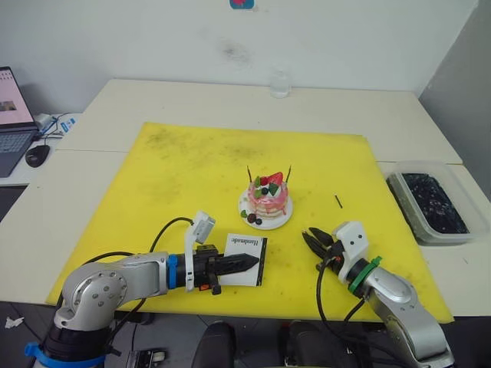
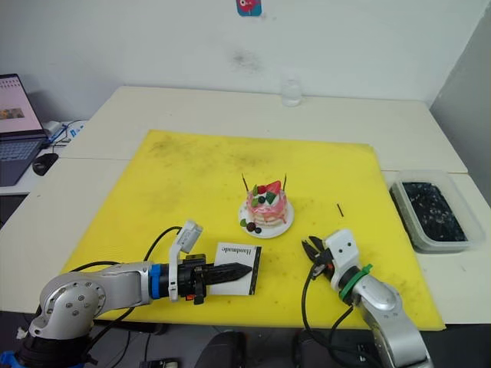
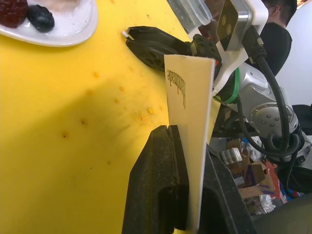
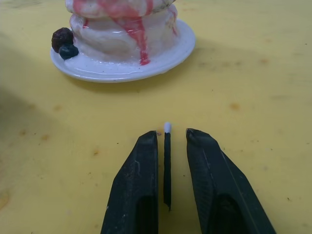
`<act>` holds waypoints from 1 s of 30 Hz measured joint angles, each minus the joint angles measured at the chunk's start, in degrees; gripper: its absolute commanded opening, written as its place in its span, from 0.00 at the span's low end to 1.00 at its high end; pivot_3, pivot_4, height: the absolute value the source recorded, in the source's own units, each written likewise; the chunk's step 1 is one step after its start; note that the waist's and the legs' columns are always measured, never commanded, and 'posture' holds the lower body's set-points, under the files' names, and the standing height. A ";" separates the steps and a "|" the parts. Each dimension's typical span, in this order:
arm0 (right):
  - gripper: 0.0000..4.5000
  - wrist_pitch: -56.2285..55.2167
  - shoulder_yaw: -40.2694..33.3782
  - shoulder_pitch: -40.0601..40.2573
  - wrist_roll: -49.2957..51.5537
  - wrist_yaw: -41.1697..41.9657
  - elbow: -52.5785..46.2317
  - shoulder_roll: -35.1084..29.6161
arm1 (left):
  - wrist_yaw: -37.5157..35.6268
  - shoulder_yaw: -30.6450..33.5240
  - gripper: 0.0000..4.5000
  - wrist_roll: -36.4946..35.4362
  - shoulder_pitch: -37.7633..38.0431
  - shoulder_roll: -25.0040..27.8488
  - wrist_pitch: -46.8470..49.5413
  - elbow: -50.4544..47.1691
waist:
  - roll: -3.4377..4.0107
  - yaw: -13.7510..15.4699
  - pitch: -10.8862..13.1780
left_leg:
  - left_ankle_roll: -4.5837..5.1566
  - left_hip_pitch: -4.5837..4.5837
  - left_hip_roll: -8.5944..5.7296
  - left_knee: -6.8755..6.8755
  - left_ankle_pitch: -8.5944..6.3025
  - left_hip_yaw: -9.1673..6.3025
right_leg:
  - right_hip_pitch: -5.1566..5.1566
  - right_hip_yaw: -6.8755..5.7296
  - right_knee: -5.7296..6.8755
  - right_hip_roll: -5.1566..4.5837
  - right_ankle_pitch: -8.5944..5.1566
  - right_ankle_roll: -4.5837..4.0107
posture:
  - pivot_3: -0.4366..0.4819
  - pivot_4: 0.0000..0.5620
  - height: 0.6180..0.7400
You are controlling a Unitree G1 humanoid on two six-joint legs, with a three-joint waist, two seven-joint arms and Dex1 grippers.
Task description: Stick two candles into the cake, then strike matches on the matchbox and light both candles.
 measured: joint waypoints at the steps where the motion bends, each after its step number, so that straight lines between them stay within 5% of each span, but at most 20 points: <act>1: 0.21 -0.02 0.00 0.19 0.00 -0.12 -0.16 0.00 | 0.00 0.00 0.00 0.00 0.13 -0.03 0.00 -0.01 | 0.00 0.01 0.00 | 0.00 0.00 0.00 0.00 0.00 0.00 | 0.00 0.00 -0.01 0.00 0.00 0.00 | 0.48 0.27 1.00; 9: 0.21 -0.05 -0.03 1.27 0.00 -0.35 -1.01 0.00 | 0.01 0.00 0.00 0.00 0.20 -0.09 0.00 -0.20 | 0.00 0.01 0.00 | 0.00 0.00 0.00 0.00 0.00 -0.01 | 0.00 -0.01 0.00 0.00 -0.01 -0.01 | 0.48 0.27 1.00; 14: 0.01 0.01 0.09 0.71 -0.02 -0.43 -1.00 0.31 | 0.01 0.00 0.00 0.01 0.20 -0.09 0.00 -0.19 | 0.00 0.02 0.00 | 0.00 0.01 0.01 0.00 0.00 -0.01 | 0.00 -0.02 0.00 0.00 -0.01 -0.01 | 0.48 0.27 1.00; 30: 0.01 0.07 0.86 -0.05 -0.32 -1.51 -0.23 1.52 | -0.19 -0.26 0.00 0.45 0.13 -0.08 0.01 -0.17 | -0.02 -0.13 -0.02 | 0.00 0.05 0.04 0.01 0.00 -0.01 | 0.01 -0.01 0.04 0.02 0.02 -0.01 | 0.48 0.27 1.00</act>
